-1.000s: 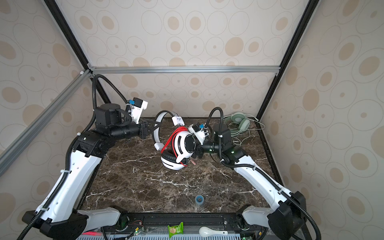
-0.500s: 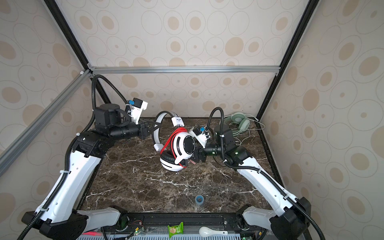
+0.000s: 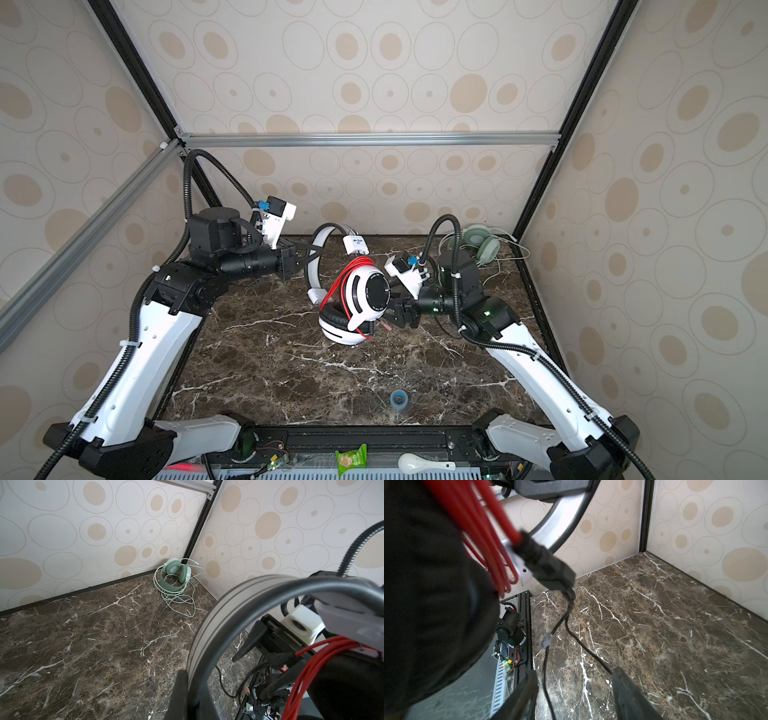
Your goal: Wrap the headphones
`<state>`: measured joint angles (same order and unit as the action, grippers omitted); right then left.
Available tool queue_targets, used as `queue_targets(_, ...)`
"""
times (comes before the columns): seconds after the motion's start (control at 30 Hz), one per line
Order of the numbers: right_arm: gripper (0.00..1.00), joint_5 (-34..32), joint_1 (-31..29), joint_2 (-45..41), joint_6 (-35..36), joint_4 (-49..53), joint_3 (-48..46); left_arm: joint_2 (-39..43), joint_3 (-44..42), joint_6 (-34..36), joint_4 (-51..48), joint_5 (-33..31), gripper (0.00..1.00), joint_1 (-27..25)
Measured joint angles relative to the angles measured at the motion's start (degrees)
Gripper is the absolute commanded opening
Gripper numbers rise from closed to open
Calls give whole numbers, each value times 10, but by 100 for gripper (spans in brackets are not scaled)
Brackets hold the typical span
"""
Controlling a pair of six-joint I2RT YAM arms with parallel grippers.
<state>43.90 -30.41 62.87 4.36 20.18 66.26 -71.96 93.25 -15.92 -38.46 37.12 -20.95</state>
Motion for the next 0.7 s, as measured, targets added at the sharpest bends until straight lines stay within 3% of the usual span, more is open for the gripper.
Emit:
queue_targets(0.33, 61, -8, -11, -3, 3, 20, 0, 0, 0, 0, 0, 6, 0, 0)
queue_targets(0.5, 62, -40, -53, 16, 29, 38, 1, 0, 0, 0, 0, 12, 0, 0)
queue_targets(0.7, 64, -90, -58, 31, 43, 36, 1, 0, 0, 0, 0, 17, 0, 0)
